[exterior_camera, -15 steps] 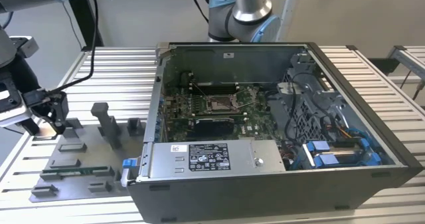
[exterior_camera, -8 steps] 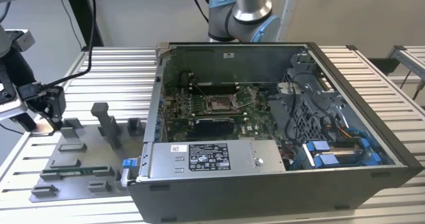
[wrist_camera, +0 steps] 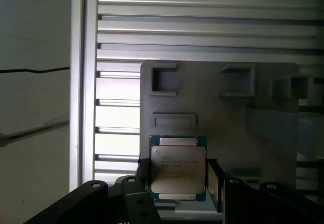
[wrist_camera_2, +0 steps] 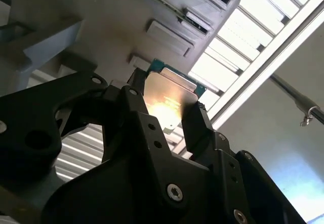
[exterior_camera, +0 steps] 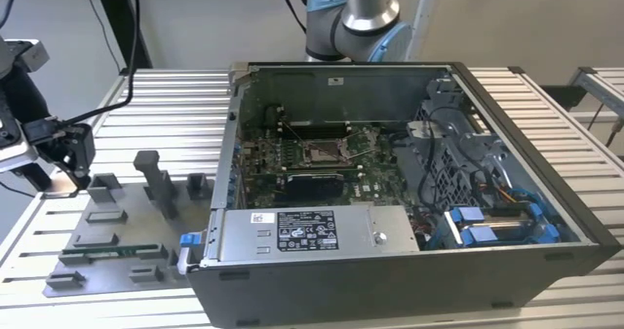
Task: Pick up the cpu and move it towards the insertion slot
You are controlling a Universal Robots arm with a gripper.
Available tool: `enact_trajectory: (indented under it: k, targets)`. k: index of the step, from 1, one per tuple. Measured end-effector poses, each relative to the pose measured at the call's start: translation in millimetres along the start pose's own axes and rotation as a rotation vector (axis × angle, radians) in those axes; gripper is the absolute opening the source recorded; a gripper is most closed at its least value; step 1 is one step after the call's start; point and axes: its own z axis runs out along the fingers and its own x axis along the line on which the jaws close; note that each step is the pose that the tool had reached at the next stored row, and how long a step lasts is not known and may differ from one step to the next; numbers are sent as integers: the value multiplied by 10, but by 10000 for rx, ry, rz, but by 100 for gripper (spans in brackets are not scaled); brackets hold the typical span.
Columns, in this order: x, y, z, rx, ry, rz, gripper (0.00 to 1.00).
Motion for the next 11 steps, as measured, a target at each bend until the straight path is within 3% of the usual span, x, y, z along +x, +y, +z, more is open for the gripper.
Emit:
enact_trajectory:
  k: [4, 11]
  targets:
    - [0, 2, -61, -1, 0, 0, 0]
    - [1, 10, -295, 0, 1, 0, 0]
